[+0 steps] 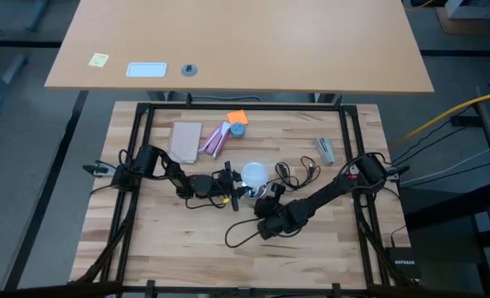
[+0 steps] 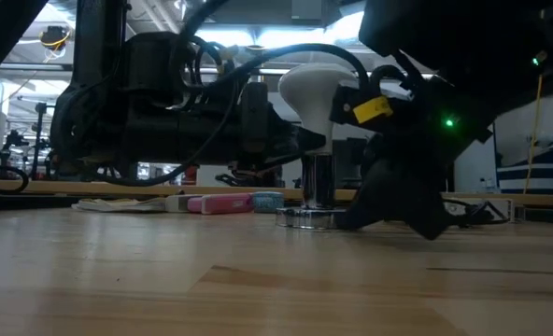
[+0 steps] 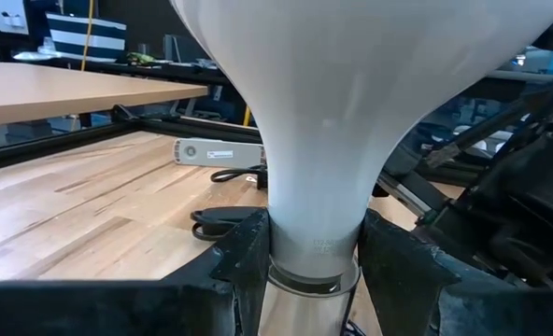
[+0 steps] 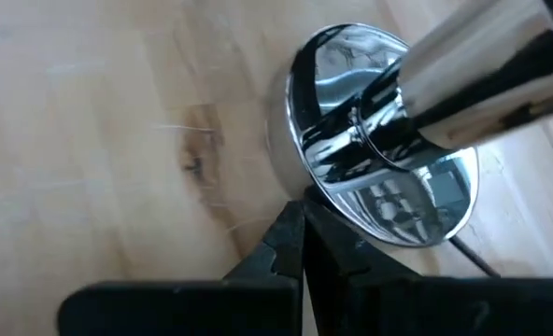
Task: Screw lightbulb
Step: Insert the lightbulb into the lamp
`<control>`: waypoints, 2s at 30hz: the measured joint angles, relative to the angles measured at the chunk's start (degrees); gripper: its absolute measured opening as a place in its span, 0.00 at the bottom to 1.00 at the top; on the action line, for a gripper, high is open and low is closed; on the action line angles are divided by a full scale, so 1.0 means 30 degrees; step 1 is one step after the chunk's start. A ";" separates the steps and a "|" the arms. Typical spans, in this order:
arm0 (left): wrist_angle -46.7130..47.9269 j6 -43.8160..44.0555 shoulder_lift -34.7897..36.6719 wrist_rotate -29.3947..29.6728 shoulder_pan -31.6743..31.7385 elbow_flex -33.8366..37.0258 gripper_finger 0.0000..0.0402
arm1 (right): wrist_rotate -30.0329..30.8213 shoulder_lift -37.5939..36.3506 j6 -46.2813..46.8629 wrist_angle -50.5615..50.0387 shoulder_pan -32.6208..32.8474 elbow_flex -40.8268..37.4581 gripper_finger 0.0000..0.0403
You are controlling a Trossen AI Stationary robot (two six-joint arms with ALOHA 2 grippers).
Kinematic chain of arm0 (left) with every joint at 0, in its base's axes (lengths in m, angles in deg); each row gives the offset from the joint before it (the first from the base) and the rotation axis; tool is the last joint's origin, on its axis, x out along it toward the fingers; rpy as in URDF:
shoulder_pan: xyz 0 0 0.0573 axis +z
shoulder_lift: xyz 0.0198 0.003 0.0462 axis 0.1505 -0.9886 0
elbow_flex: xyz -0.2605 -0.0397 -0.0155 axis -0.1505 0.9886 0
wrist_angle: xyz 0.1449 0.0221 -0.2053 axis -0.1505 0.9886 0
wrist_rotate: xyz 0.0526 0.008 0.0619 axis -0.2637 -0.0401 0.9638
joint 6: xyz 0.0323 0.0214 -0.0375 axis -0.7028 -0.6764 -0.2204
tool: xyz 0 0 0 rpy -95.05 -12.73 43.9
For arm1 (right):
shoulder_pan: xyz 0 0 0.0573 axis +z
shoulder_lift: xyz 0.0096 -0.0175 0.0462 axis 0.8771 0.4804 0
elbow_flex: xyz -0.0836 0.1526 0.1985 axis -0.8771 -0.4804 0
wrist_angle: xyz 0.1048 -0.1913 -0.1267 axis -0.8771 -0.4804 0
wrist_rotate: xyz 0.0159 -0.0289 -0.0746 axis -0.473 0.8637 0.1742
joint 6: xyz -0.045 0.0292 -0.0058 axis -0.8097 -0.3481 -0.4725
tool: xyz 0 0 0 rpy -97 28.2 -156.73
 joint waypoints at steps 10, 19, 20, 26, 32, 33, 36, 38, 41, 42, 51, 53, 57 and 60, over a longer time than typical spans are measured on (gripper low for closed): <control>0.0000 -0.0012 0.0000 0.0017 0.0022 0.0007 0.36 | 0.1065 0.0029 0.0559 -0.1059 -0.0066 -0.0103 0.01; 0.0029 0.0090 0.0000 -0.0469 -0.0044 0.0007 0.36 | 0.1730 0.0014 0.2620 -0.3201 -0.0232 -0.0096 0.01; 0.0022 0.0090 0.0000 -0.0469 -0.0044 0.0007 0.36 | 0.1763 0.0014 0.2601 -0.3227 -0.0301 -0.0096 0.01; 0.0025 0.0085 0.0000 -0.0432 -0.0044 0.0007 0.36 | 0.2250 0.0014 0.2159 -0.3311 -0.0988 -0.0096 0.01; 0.0147 0.0090 0.0000 -0.0432 -0.0044 -0.0007 0.36 | 0.2475 -0.0278 0.1494 -0.3455 -0.1243 -0.0128 0.01; 0.0188 0.0104 0.0007 -0.0404 -0.0044 -0.0007 0.36 | 0.2367 -0.0454 0.1447 -0.3630 -0.1134 -0.0168 0.01; 0.0204 0.0112 0.0007 -0.0374 -0.0044 -0.0007 0.36 | 0.2198 -0.1437 0.1481 -0.4184 -0.0611 -0.0157 0.01; 0.0214 0.0112 0.0007 -0.0356 -0.0044 -0.0007 0.36 | 0.2177 -0.2109 0.1535 -0.4286 -0.0148 -0.0147 0.01; 0.0226 0.0112 0.0007 -0.0329 -0.0036 -0.0007 0.36 | 0.2135 -0.2669 0.1588 -0.3443 0.0660 -0.0147 0.01; 0.0233 0.0112 0.0007 -0.0316 -0.0036 -0.0007 0.36 | 0.2123 -0.2764 0.1601 -0.2845 0.0901 -0.0146 0.01; 0.0262 0.0112 0.0007 -0.0279 -0.0036 -0.0007 0.36 | 0.0811 -0.1425 0.0240 0.2764 0.1795 -0.0111 0.01; 0.0255 0.0112 0.0007 -0.0279 -0.0036 -0.0007 0.36 | 0.0488 -0.0918 0.0164 0.3204 0.1647 -0.0111 0.01; 0.0258 0.0116 0.0007 -0.0250 -0.0029 -0.0007 0.36 | 0.0316 -0.0133 0.0268 0.3169 0.1384 -0.0111 0.01; 0.0262 0.0112 0.0007 -0.0236 -0.0029 -0.0007 0.36 | 0.0372 0.0116 0.0722 0.3011 0.1213 -0.0106 0.01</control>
